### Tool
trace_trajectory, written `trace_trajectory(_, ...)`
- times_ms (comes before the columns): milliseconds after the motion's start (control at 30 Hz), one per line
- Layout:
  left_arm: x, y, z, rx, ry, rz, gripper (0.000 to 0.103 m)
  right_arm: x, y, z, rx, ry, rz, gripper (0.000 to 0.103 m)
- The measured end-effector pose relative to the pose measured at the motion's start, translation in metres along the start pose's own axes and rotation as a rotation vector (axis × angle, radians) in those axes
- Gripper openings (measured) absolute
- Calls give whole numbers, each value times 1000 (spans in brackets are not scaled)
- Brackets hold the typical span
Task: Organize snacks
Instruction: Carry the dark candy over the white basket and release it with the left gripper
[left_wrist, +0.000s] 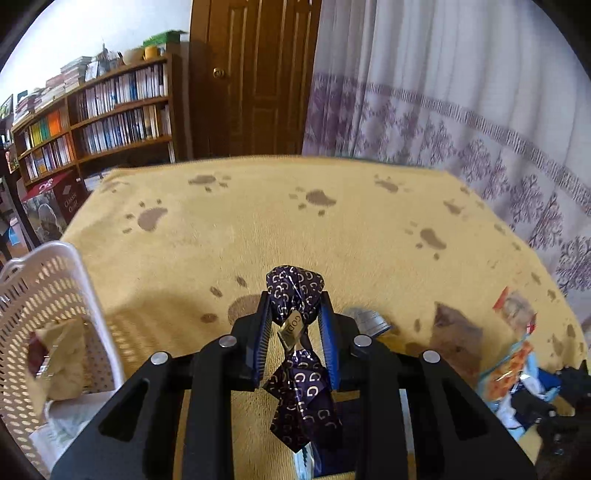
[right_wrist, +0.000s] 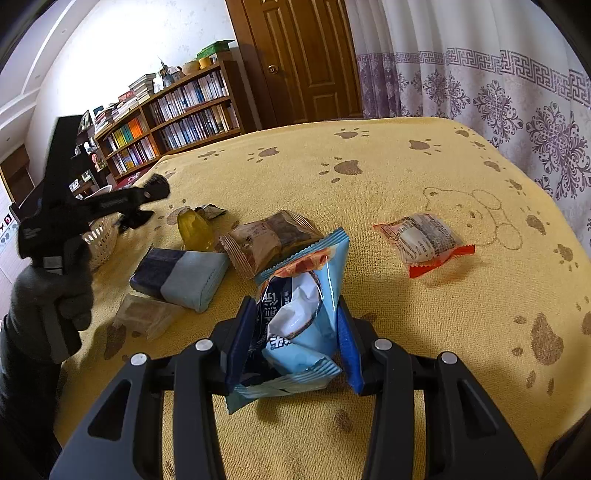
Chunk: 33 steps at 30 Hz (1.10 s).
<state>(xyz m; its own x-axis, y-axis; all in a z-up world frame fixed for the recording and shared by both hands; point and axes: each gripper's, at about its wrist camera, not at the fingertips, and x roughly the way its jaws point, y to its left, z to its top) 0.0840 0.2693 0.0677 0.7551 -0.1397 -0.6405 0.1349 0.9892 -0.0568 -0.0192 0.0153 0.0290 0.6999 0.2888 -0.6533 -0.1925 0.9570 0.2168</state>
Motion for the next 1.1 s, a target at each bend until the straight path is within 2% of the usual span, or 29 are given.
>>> trace_trajectory(333,-44,-4,10,10,-120,87,26,0,0,0,-1,-1,0,43)
trace_trajectory(533,-70,13,14,-25,-185,176,26,0,0,1,-5,-3,-3,43)
trace_trajectory(800,-88,39,13,-68,-221,293,26,0,1,-1,-12,-8,-8,43)
trace_trajectory(1100,-99,62,11,-114,-238,391,26,0,0,-1,-15,-9,-9,43)
